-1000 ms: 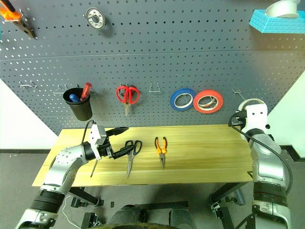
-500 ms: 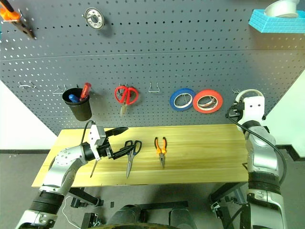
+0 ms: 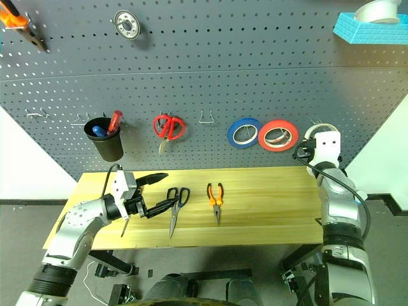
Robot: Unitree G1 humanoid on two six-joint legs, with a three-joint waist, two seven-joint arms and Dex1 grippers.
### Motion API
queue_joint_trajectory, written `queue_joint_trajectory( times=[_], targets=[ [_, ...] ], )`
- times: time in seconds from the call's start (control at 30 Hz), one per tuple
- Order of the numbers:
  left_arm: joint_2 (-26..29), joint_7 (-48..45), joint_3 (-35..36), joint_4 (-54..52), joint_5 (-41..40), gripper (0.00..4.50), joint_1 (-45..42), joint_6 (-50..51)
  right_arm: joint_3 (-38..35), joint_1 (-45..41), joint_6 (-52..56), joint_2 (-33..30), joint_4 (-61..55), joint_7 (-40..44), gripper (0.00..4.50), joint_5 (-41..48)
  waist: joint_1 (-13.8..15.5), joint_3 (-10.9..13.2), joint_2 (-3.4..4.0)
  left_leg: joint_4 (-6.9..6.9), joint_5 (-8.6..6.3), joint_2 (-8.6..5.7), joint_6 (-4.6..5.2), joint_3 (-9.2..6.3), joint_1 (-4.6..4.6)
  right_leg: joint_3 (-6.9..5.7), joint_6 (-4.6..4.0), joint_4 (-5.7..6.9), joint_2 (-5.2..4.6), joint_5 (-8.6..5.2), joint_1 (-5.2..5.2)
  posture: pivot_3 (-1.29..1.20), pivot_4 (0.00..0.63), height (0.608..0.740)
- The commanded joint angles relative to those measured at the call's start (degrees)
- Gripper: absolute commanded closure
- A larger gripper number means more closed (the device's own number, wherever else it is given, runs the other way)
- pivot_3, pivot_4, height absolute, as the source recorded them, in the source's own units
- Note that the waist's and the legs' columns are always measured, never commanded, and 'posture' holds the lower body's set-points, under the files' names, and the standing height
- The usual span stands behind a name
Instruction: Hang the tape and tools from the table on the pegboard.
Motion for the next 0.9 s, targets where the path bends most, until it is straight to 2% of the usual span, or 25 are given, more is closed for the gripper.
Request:
queue_joint_trajectory(
  times=[0.03, 0.83, 0.9],
  targets=[
    [0.63, 0.46, 1.34, -2.62, -0.95, 0.02, 0.15, 0.31, 0.31, -3.03, -2.73, 0.02, 2.14, -0.26, 4.43, -0.26, 0.05, 0.00, 0.00, 0.00, 0.00, 0.00, 0.00, 0.00, 0.00, 0.00, 0.00, 0.00, 0.00, 0.00, 0.00, 0.01, 0.000, 0.717],
    [1.33, 0.95, 2.04, -4.79, -1.16, 0.02, 0.70, 1.85, 1.86, -12.58, -13.45, -0.39, 25.00, -3.77, 4.43, -2.73, 0.11, 0.00, 0.00, -0.01, 0.00, 0.00, 0.00, 0.00, 0.01, 0.00, -0.01, 0.01, 0.01, 0.00, 0.00, 0.04, 0.008, 0.717],
    [1.25, 1.03, 2.00, -4.77, -1.05, 0.02, 0.59, 1.88, 1.90, -13.10, -13.93, -0.47, 26.06, -3.88, 3.85, -2.80, 0.12, 0.00, 0.00, 0.00, 0.00, 0.00, 0.00, 0.00, 0.01, 0.00, -0.01, 0.01, 0.01, 0.00, 0.00, 0.04, 0.007, 0.717]
  ],
)
